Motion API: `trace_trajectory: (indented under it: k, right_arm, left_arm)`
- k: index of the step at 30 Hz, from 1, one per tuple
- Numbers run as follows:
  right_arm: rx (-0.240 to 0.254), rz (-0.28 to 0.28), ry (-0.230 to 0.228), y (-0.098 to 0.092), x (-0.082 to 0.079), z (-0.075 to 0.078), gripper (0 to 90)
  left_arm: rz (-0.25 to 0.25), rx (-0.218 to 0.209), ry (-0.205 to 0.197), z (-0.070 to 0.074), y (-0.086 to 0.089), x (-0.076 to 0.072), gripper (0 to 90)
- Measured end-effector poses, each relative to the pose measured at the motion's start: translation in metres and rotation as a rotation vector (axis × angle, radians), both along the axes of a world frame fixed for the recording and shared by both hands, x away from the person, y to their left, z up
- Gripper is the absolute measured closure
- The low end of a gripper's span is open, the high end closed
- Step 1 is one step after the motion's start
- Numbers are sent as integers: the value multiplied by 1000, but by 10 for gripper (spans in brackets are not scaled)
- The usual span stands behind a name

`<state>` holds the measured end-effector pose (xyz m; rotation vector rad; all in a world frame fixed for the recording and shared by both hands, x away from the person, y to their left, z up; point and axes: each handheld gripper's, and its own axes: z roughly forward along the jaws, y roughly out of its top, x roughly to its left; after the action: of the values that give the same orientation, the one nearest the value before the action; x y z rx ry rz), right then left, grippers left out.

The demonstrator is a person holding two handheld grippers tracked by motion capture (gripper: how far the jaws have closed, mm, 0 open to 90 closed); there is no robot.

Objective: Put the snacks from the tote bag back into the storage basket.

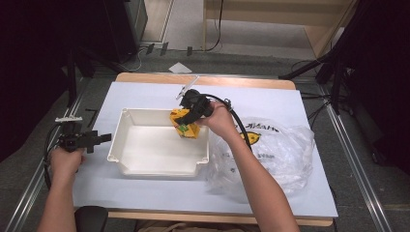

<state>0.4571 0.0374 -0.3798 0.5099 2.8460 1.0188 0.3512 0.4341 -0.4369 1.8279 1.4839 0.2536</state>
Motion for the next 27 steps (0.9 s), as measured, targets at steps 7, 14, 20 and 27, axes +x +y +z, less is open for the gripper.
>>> trace_trajectory:
  k: [7, 14, 20, 27]
  right_arm:
    - [-11, 3, 13, -8, 3, 0, 511]
    - [-43, 11, 13, -16, 5, 0, 510]
    - [-55, 21, 20, -20, 5, -1, 507]
    - [-79, 10, 37, -26, 5, -1, 503]
  left_arm:
    - [-3, 1, 0, 0, 0, 0, 228]
    - [0, 1, 0, 0, -1, 0, 228]
    - [-4, 4, 3, 0, -1, 0, 228]
    - [-6, 4, 2, 0, -1, 0, 228]
